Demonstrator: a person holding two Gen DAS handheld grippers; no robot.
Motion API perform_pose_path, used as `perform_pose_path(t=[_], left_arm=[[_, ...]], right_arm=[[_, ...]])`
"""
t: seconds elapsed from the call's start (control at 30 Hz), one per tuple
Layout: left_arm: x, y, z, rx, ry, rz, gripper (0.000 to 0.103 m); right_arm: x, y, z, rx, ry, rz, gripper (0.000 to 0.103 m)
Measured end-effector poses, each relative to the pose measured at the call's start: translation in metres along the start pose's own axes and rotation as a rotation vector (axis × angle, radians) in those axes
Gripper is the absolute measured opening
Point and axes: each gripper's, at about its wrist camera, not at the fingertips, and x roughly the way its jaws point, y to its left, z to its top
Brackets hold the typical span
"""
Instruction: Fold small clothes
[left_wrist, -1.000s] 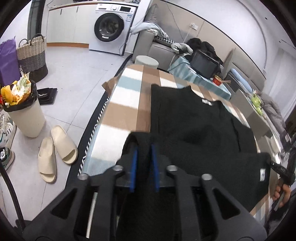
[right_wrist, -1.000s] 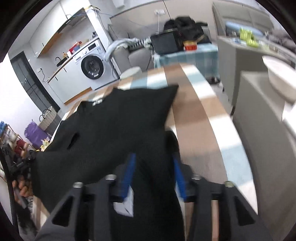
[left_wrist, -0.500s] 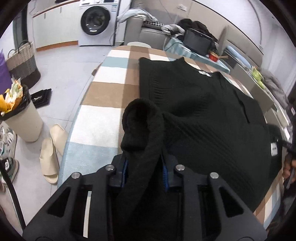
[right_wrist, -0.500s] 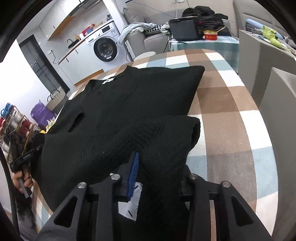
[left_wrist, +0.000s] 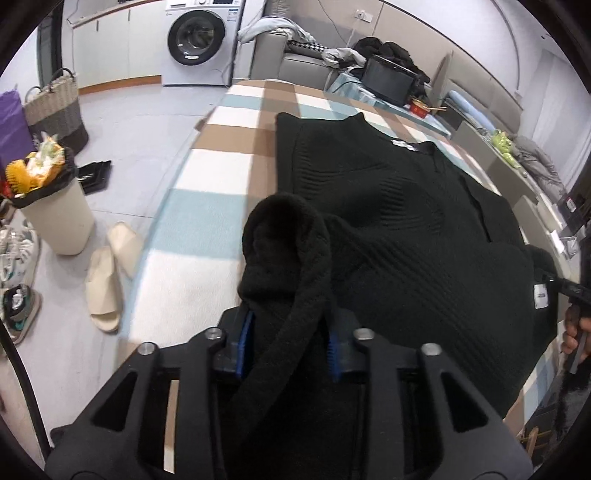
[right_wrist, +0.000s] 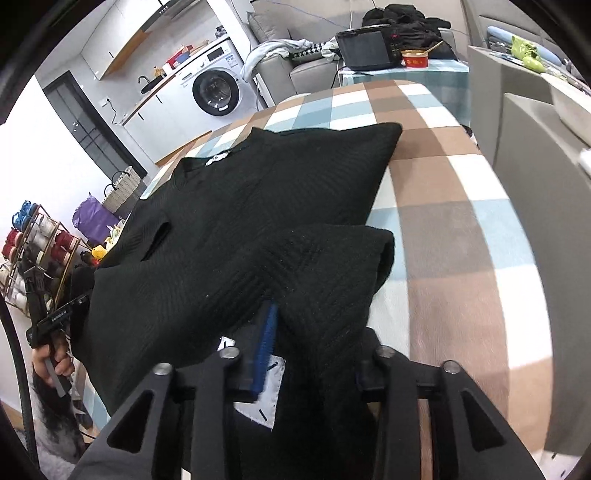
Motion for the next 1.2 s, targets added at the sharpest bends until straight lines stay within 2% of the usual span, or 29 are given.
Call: perform_pose_path(t=[0.13,0.3,0.43,0.5,0.83,0.87,0.9,0.93,0.97,1.0,1.2], left_arm=[[-0.025,0.009,-0.008,-0.017,-0.016,0.023,0.037],[-0.055,0.009,-0.02,-0.026,-0.038,-0.038,0.037],[-0.066,-0.003,-0.03,-0.007,-0.039,-0.091,0.037],[-0.069,-0.008,-0.033,-0.003,-0.037,-0.111,0.037],[-0.063,-0.006,-0.038,-0.017,-0.023,-0.054,0.037],[-0.06,-0.006,-0.038,-0.01,-0.025,-0.036,0.033],[-0.056,-0.006,-0.036,-0.01,-0.021,-0.022,0.027],[-0.054,-0.005,-0.035,-0.01,-0.016,-0.013,0.006],[-0.052,-0.004,-0.034,-0.007,-0.014,-0.012,0.002],[-0.053,-0.004,-0.032,-0.009,-0.03,-0.014,0.002],[-0.081,0.001,0.002,-0.031,-0.148,-0.062,0.002]], right_arm=[[-0.029,-0.004,-0.008,0.01,-0.032,-0.01,0.042],[-0.053,0.0,-0.022,-0.027,-0.045,0.035,0.042],[-0.052,0.012,-0.022,-0.07,-0.055,0.116,0.042],[-0.047,0.014,-0.021,-0.085,-0.04,0.113,0.042],[-0.039,0.006,-0.037,-0.075,-0.012,0.102,0.042],[-0.038,0.004,-0.037,-0.074,-0.013,0.099,0.041],[-0.035,0.003,-0.037,-0.074,-0.015,0.089,0.031],[-0.034,0.004,-0.037,-0.083,-0.022,0.068,0.02],[-0.034,0.005,-0.037,-0.096,-0.023,0.051,0.007],[-0.035,0.007,-0.038,-0.115,-0.03,0.03,0.007],[-0.076,0.014,-0.013,-0.102,-0.199,0.052,0.006]])
